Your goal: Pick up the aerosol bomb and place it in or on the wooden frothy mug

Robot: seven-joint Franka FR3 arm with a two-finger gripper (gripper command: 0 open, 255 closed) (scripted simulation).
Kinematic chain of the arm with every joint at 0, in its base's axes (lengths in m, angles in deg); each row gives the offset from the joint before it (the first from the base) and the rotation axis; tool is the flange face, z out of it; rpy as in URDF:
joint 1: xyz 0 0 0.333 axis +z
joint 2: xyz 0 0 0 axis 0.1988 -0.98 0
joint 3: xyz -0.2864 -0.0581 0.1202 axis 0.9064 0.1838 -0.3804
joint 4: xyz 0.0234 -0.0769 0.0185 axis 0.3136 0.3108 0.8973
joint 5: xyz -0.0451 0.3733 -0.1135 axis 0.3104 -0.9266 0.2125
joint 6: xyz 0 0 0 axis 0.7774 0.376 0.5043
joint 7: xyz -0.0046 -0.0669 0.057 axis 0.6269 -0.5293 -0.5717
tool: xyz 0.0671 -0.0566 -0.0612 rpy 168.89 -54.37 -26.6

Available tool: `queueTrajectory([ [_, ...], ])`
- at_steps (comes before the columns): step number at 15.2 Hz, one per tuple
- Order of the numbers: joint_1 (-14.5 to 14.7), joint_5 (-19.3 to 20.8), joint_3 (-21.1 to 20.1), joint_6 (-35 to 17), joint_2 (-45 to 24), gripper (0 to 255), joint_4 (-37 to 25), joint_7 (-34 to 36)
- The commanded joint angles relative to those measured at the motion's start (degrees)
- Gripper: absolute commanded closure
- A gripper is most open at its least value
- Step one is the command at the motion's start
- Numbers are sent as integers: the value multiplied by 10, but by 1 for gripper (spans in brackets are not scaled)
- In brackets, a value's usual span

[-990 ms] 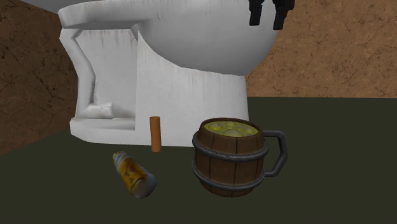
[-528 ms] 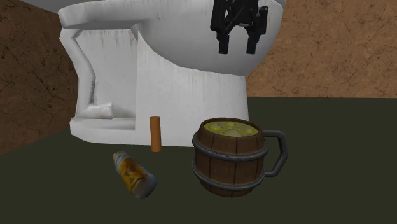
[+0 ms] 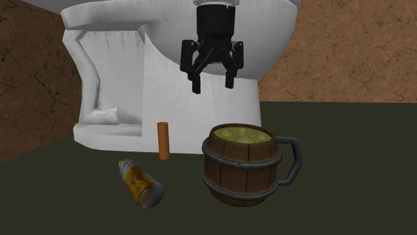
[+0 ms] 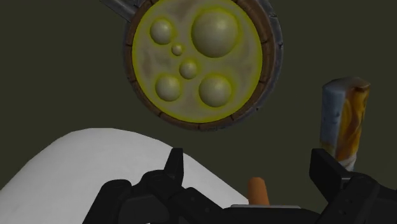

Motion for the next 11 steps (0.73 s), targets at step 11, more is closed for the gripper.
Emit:
queueTrajectory([
  [11, 3, 141, -104, -116, -250, 0, -91, 220],
])
